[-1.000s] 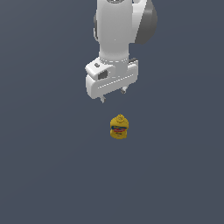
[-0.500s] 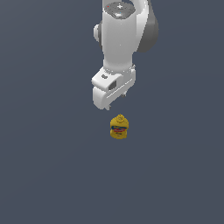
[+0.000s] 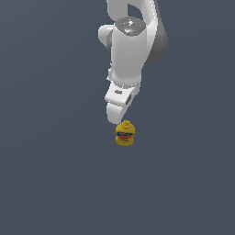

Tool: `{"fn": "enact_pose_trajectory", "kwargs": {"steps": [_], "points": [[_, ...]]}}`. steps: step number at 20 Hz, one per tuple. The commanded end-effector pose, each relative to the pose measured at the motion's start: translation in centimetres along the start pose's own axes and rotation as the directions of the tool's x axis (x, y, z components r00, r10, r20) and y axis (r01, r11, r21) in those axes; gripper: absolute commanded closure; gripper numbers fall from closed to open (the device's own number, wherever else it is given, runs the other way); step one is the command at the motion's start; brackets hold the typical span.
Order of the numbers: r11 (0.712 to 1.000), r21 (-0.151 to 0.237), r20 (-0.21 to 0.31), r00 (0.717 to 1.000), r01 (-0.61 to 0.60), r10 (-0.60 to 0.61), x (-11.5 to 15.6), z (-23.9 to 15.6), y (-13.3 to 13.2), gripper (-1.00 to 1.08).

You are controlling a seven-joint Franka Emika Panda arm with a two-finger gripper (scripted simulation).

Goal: Pick up the object and move it to a goal position.

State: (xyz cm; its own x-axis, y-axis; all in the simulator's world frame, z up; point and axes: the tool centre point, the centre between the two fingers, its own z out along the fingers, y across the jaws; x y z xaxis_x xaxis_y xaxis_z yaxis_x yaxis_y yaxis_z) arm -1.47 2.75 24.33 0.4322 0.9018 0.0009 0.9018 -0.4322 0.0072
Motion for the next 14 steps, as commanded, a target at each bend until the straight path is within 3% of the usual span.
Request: {"fn": "enact_pose_trajectory", "kwargs": {"steps": [1, 14], "points": [[0.998, 0.002, 0.0, 0.998, 0.068, -0.068, 0.3, 0.6, 0.1, -0.92], [0.965, 0.007, -0.001, 0.965, 0.262, -0.262, 1.3, 2.2, 0.3, -0.92]]}}
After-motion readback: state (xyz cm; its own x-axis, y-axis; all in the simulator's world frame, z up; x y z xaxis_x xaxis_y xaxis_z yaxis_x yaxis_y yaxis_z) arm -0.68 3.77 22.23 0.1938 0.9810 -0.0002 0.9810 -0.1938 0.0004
